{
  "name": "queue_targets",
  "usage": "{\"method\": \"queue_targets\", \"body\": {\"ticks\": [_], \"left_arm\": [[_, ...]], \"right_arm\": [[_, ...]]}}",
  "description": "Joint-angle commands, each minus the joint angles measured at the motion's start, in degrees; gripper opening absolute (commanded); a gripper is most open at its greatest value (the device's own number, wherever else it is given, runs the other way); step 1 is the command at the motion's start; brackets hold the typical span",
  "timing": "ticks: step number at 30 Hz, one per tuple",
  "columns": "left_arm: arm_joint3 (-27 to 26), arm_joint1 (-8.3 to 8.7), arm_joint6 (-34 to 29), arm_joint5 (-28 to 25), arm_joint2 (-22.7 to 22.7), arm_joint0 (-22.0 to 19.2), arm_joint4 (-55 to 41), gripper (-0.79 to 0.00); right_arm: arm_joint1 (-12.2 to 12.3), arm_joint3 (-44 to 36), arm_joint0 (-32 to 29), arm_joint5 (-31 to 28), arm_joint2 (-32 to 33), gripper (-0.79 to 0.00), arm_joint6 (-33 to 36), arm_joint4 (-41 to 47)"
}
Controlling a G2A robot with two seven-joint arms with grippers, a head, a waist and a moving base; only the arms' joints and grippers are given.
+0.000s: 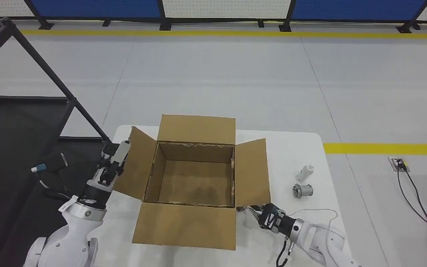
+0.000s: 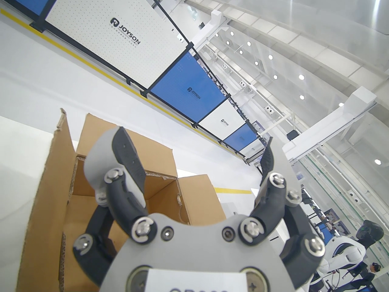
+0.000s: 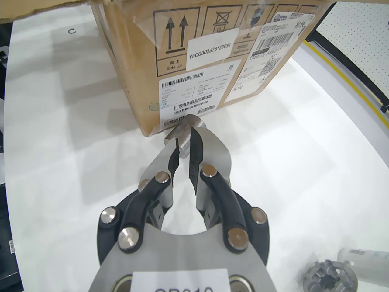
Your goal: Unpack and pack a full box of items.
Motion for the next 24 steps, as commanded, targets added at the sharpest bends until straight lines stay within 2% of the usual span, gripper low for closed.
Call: {"method": "queue_targets", "body": {"ticks": [1, 6, 7, 10, 11, 14, 18, 24], "left_arm": [[0.12, 0.03, -0.57, -0.31, -0.28, 0.29, -0.3, 0.0], [-0.01, 0.25, -3.94, -2.41, -0.8, 0.82, -1.07, 0.0], [-0.03, 0.28, -4.55, -2.75, -0.87, 0.76, -1.56, 0.0], [-0.26, 0.34, -5.91, -3.33, -0.31, -0.21, -2.34, 0.0], [-0.24, 0.33, -6.29, -3.16, 0.23, -0.8, -2.7, 0.0], [-0.24, 0.33, -6.29, -3.16, 0.23, -0.8, -2.7, 0.0], [-0.24, 0.33, -6.29, -3.16, 0.23, -0.8, -2.7, 0.0], [-0.24, 0.33, -6.29, -3.16, 0.23, -0.8, -2.7, 0.0]], "right_arm": [[-0.01, -0.66, -0.21, 0.29, 0.0, -0.653, 0.24, 0.3], [0.42, -2.64, -1.24, 0.03, 1.33, -0.536, 1.29, -0.11], [0.58, -3.05, -1.6, -0.24, 1.84, -0.477, 1.32, -0.28], [1.15, -4.47, -2.58, -1.42, 3.64, -0.369, 1.73, -1.16], [1.34, -4.89, -2.88, -1.76, 4.31, -0.172, 2.03, -1.38], [1.88, -5.76, -3.55, -2.95, 6.6, 0.0, 2.53, -1.12], [2.5, -4.71, -3.07, -5.34, 9.57, 0.0, 3.36, 0.28], [2.55, -4.56, -2.95, -5.69, 9.76, 0.0, 3.44, 0.42]]}}
